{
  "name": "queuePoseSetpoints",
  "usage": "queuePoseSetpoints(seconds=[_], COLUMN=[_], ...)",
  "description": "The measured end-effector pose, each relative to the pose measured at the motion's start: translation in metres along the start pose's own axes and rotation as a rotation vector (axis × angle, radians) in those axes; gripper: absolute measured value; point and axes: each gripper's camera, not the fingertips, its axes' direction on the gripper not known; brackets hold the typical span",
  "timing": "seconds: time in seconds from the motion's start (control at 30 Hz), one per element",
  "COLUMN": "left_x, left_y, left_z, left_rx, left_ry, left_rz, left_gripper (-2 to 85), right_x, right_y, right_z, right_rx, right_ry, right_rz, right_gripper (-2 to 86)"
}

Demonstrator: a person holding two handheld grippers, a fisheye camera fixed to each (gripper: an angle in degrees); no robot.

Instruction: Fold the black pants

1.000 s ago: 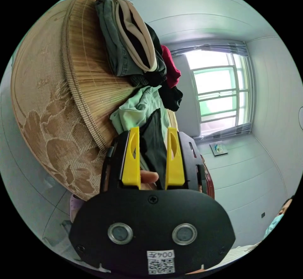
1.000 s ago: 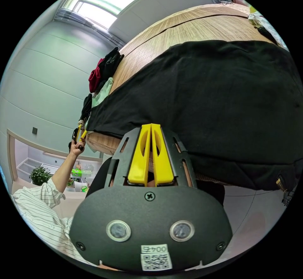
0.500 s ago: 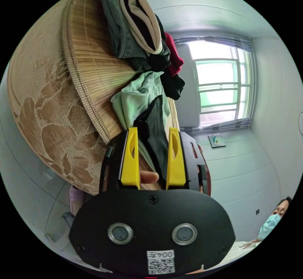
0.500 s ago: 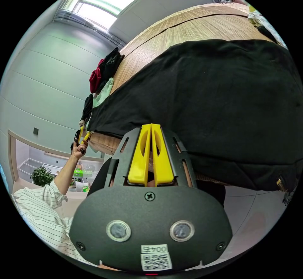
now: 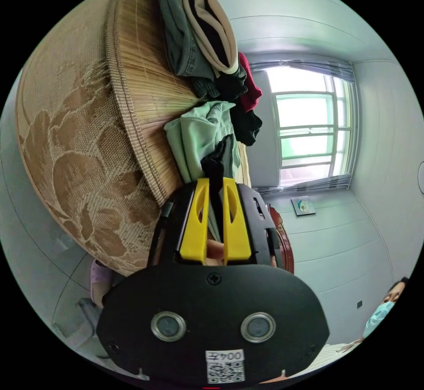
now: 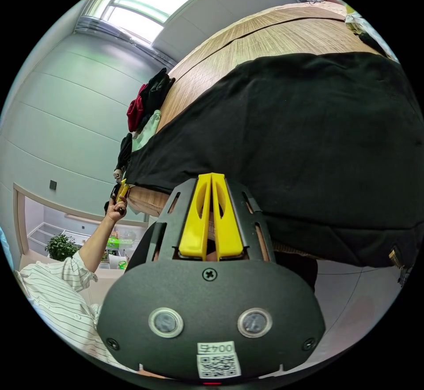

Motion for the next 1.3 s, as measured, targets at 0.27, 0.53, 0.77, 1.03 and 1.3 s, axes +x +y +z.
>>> queuePoseSetpoints(seconds=[0.27, 0.53, 0.77, 1.03, 1.3], left_x=[0.06, 0.142, 0.135, 0.085, 0.08], left_y=[0.004, 0.012, -0.002, -0.014, -0.041], left_z=[0.006, 0.029, 0.046, 0.041, 0.044], left_rx=[-0.026, -0.034, -0.054, -0.049, -0.162], left_ry=[-0.126, -0.095, -0.042, -0.038, -0.165], left_rz=[0.142, 0.423, 0.374, 0.167, 0.102], left_gripper=[1.8, 1.2, 1.3, 1.8, 2.1], right_x=[0.026, 0.047, 0.021, -0.078, -0.264], right_y=[0.015, 0.037, 0.075, 0.11, 0.167], right_z=[0.016, 0.037, 0.037, 0.137, 0.323], right_rx=[0.001, 0.005, 0.201, 0.11, 0.035], right_ry=[-0.01, -0.011, 0.106, 0.131, 0.233], right_rz=[0.004, 0.001, -0.09, -0.38, -0.982], right_gripper=[-0.7, -0.7, -0.7, 1.9, 6.3])
